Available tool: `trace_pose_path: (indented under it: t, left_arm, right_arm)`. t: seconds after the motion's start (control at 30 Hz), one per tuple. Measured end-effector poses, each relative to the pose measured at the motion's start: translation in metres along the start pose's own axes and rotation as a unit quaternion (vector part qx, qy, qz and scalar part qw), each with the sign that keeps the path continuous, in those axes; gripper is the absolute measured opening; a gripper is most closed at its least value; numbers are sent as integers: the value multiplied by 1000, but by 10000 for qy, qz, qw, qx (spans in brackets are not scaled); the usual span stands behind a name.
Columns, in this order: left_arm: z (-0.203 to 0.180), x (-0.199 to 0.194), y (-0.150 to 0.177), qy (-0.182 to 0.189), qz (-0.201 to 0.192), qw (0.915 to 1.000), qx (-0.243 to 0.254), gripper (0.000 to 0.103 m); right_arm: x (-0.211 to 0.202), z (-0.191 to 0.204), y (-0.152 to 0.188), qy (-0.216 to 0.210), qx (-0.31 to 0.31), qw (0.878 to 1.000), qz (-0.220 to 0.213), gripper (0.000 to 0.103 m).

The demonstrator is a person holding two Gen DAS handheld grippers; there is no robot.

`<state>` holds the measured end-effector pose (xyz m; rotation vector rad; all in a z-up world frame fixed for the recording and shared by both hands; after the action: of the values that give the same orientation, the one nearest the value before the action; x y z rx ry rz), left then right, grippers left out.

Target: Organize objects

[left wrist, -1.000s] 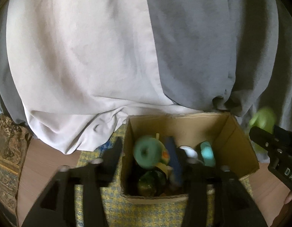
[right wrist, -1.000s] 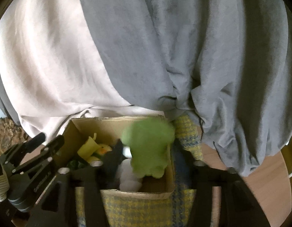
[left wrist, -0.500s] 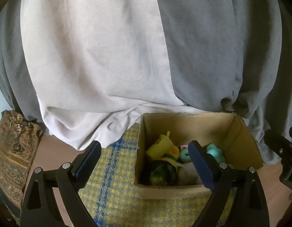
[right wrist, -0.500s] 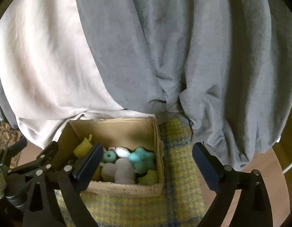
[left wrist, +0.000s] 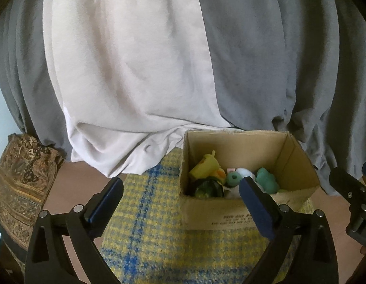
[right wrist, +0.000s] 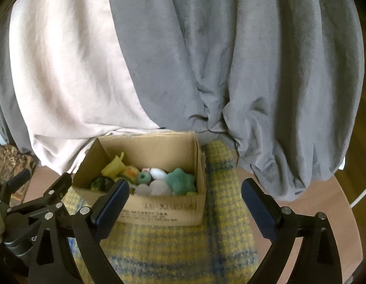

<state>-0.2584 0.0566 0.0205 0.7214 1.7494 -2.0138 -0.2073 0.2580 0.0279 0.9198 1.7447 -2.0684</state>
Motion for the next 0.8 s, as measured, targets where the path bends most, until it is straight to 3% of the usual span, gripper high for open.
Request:
trace_pose_path:
  t: [0.8]
  left_arm:
    - [8,-60,76,8,-72,10000,-22,100]
  right_arm:
    - [-55,-11,75,10,79,9999,-90,96]
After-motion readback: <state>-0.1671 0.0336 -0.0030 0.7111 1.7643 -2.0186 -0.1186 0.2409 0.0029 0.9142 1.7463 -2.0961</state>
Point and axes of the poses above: each gripper's, at about its wrist camera, not at the fingertips, and x roughly the way its jaws point, z to its left, y to its underside, the point moved 7 cm from there along x, roughly the way its jaws point, and after that the axes turned 2 degrees about x, right-handed, at the moved point
